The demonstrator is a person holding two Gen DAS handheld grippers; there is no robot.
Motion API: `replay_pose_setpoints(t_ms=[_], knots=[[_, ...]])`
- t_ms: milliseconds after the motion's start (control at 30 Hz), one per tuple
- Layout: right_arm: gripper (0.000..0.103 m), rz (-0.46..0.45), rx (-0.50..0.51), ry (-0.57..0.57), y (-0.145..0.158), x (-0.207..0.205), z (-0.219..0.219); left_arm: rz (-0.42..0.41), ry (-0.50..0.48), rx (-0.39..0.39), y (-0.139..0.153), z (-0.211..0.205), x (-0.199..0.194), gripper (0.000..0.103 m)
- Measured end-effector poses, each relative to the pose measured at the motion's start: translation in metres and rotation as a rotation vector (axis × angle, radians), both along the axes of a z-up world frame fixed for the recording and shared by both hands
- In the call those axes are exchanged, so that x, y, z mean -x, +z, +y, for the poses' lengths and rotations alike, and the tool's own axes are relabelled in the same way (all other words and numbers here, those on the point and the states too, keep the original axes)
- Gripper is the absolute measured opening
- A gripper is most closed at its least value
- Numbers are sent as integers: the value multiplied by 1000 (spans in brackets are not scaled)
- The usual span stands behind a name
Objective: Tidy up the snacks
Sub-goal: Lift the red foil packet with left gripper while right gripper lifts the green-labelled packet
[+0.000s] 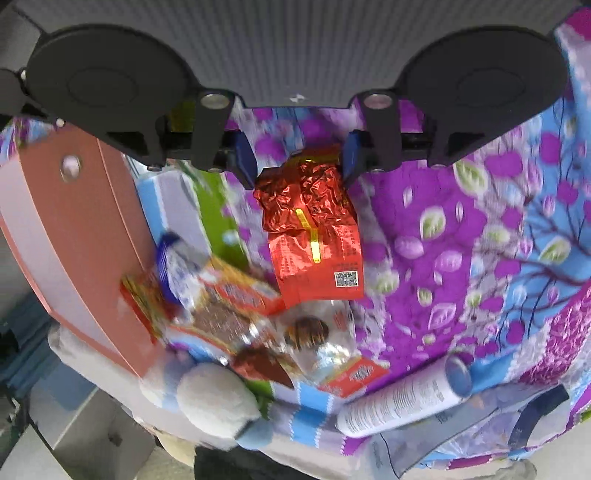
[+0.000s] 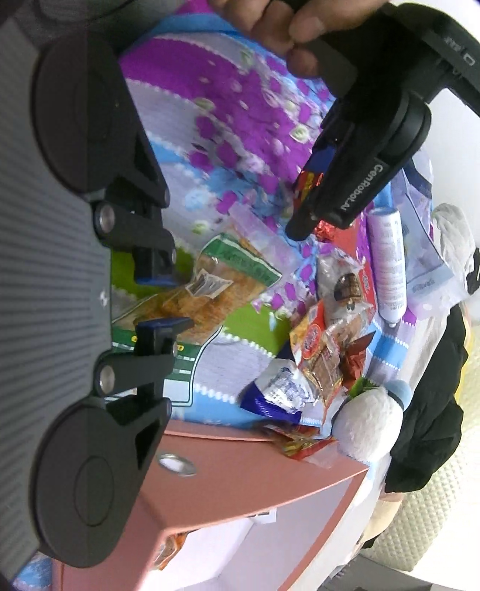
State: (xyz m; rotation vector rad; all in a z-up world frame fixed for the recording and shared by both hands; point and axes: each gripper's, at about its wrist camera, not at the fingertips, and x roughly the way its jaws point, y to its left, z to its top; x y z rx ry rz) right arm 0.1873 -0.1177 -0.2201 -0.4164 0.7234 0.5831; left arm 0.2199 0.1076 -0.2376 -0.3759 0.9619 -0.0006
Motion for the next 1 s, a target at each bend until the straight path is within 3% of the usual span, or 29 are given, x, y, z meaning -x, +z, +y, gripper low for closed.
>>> replay_pose_setpoints(t_ms=[233,367,400,467,533,867,1000], knots=[[19,12,24,-11,-4,34,-12,49,-40,-9,-5,-12,36,53],[25,13,6,-22,-5,48,-19,51,-24,8,-5,-10,50,54],[31,15,1,-26,-5,50,-20,52,-18,13,-4,-9,52,56],[71,47,-44,-34,-4,52,-25,59,0,26,-3,-7,56,76],[86,86,-118,-53,-3,55,-33,49,7,40,-2,-5,61,82],[87,166,-382,-205,-2,50,-46,46,41,-1,-11,-8,51,84],[87,179,-352,-249,-19,35,-36,41,52,32,-19,-3,47,83]])
